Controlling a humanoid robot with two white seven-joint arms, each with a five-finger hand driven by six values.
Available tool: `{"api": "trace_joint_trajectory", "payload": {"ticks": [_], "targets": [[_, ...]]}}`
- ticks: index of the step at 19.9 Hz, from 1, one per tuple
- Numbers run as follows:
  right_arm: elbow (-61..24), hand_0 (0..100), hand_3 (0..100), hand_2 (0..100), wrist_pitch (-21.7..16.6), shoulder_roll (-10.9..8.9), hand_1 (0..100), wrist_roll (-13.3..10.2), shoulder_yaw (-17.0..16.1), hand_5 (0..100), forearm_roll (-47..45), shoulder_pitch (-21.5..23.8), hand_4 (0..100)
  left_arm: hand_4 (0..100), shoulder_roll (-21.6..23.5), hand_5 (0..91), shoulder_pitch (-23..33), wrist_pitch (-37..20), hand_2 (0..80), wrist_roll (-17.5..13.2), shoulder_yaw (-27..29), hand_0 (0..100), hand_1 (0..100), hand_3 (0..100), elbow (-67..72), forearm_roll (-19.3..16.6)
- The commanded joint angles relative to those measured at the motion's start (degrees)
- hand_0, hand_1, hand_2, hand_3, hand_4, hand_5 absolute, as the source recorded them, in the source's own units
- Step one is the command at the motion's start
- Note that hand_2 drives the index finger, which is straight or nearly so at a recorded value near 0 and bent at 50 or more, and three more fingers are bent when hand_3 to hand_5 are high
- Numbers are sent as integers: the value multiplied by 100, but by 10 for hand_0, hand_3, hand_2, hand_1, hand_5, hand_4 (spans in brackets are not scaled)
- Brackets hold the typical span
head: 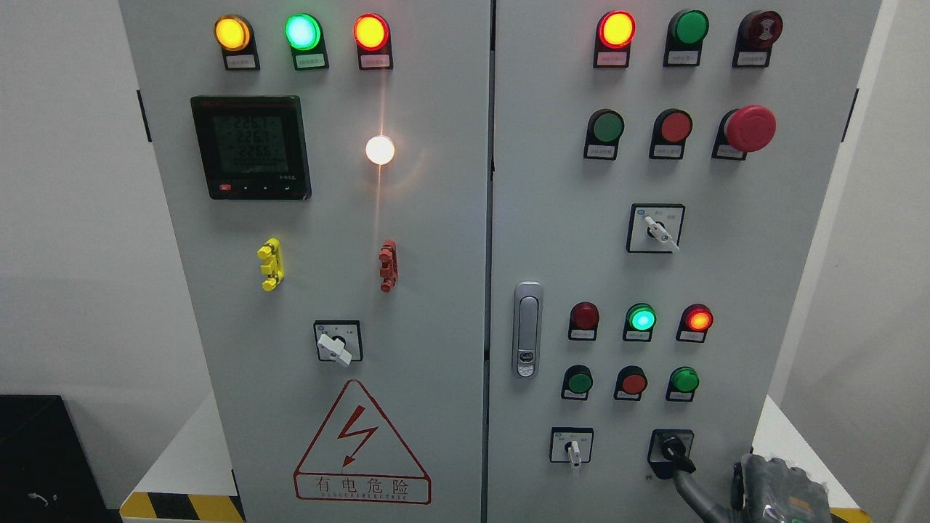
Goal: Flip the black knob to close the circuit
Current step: 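Release the black knob and lower the right hand away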
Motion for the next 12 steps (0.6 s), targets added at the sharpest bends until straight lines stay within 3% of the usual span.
{"api": "trace_joint_trajectory", "payload": {"ticks": [1, 12], "targets": [[-35, 0, 1000, 920, 8, 5, 0, -68, -56, 1000, -50, -22, 997, 0, 2, 0, 35, 2, 0, 5, 0, 120, 556, 0, 0, -2], [-26, 0, 1000, 920, 0, 5, 0, -129, -39, 1000, -129, -13, 996, 0, 2, 0, 35, 2, 0, 5, 0, 120, 556, 0, 0, -2]]}}
